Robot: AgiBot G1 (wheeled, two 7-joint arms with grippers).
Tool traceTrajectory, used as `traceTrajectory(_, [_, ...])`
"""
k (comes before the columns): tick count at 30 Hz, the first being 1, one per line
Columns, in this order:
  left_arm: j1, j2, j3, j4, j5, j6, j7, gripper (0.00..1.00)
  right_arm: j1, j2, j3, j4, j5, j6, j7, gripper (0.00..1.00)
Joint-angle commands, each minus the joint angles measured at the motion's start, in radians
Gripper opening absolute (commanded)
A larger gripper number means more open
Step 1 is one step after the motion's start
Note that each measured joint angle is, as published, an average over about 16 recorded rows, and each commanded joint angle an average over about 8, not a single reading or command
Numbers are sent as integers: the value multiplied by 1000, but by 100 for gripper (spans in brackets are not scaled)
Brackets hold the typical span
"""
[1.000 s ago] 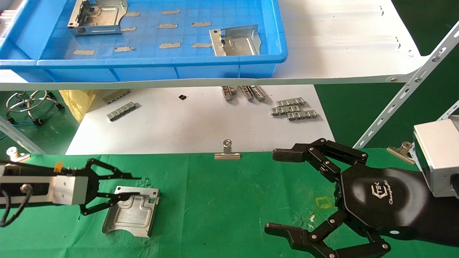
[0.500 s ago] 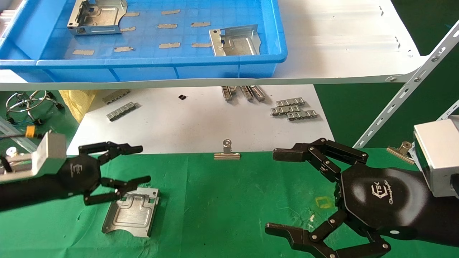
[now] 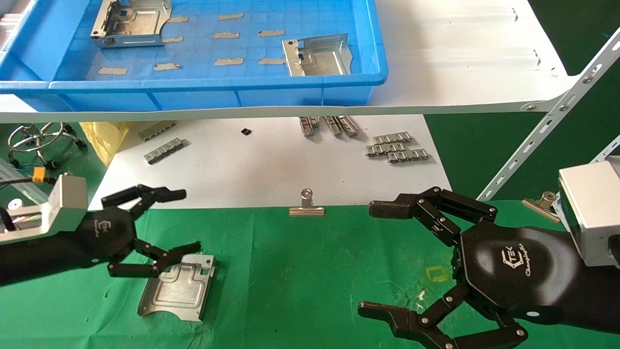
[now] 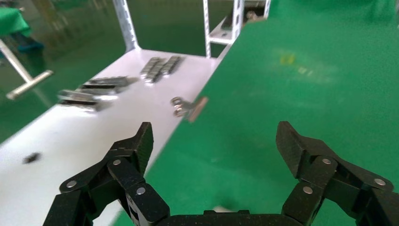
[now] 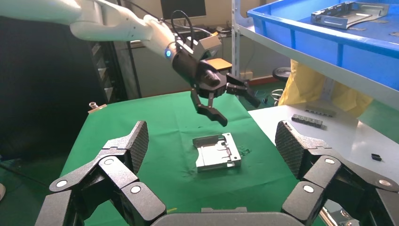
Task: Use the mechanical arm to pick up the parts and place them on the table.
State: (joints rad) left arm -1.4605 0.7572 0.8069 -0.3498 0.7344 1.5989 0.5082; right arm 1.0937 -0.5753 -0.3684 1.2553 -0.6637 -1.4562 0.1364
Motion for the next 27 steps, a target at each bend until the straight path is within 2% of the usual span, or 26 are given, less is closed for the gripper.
traceTrajectory(1, [7,-3,-10,-17,0,-2,-12,100,0,0,0,0,0,0,0,100])
traceTrajectory(27, [185,-70,-252,-447,-2,-49,-333,100,0,0,0,0,0,0,0,100])
